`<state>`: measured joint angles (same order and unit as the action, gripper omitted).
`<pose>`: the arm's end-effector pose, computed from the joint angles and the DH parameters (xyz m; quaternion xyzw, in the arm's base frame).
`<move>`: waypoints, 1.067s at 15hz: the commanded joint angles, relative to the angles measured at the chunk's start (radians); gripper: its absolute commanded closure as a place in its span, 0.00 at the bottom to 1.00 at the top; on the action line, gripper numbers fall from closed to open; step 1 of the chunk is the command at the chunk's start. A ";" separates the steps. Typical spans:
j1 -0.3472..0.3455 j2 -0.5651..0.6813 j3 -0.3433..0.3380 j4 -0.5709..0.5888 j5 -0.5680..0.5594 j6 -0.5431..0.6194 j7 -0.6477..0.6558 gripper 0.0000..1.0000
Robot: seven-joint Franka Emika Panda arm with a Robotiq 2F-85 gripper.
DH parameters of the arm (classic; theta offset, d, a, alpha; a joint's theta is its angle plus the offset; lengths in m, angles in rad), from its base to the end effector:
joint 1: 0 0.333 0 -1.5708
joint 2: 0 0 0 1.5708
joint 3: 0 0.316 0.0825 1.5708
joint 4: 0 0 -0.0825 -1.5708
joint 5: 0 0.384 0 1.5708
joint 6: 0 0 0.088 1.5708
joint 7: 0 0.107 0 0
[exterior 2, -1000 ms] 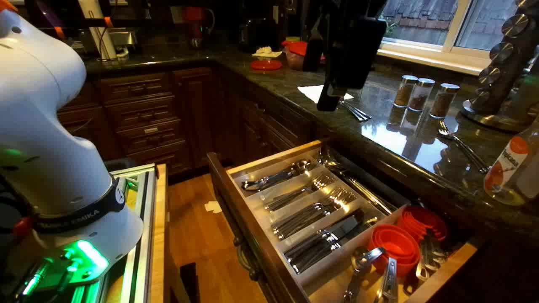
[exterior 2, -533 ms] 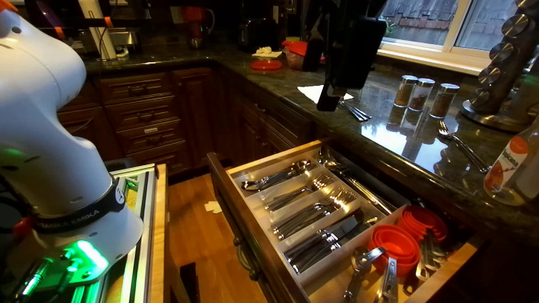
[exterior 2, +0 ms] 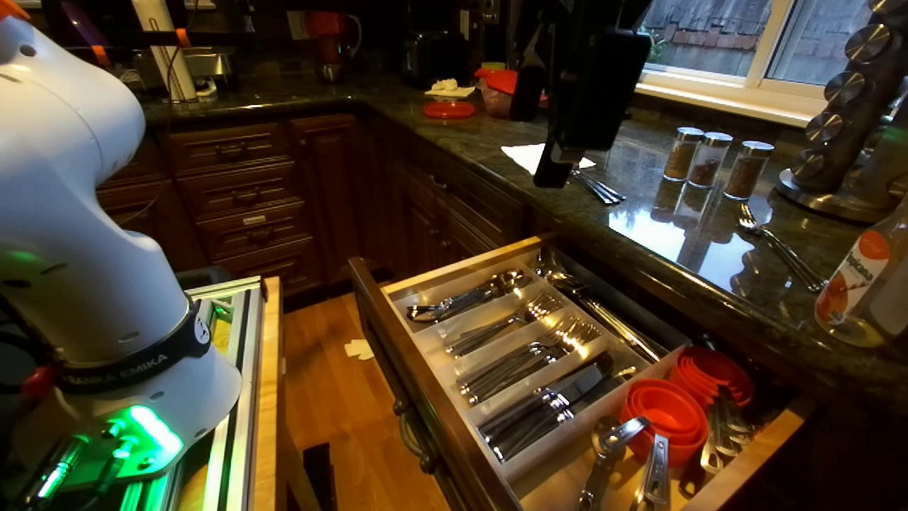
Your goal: Put one spoon in the drawer
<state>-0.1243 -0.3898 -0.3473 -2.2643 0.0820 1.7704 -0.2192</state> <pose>0.3793 -0.1975 0.4958 -0.9853 0.1195 0.0256 0.1190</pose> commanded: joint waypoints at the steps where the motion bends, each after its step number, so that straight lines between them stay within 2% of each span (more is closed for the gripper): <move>1: -0.029 0.005 0.025 0.003 0.010 -0.003 -0.009 0.00; 4: 0.025 0.036 0.082 0.023 -0.020 0.027 -0.096 0.00; 9: 0.117 0.138 0.210 0.082 -0.018 0.089 -0.163 0.00; 12: 0.155 0.244 0.252 0.165 -0.022 0.123 -0.257 0.00; 16: 0.163 0.362 0.282 0.263 -0.031 0.163 -0.437 0.00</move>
<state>0.0377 -0.1220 -0.0771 -2.0859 0.0699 1.9201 -0.5295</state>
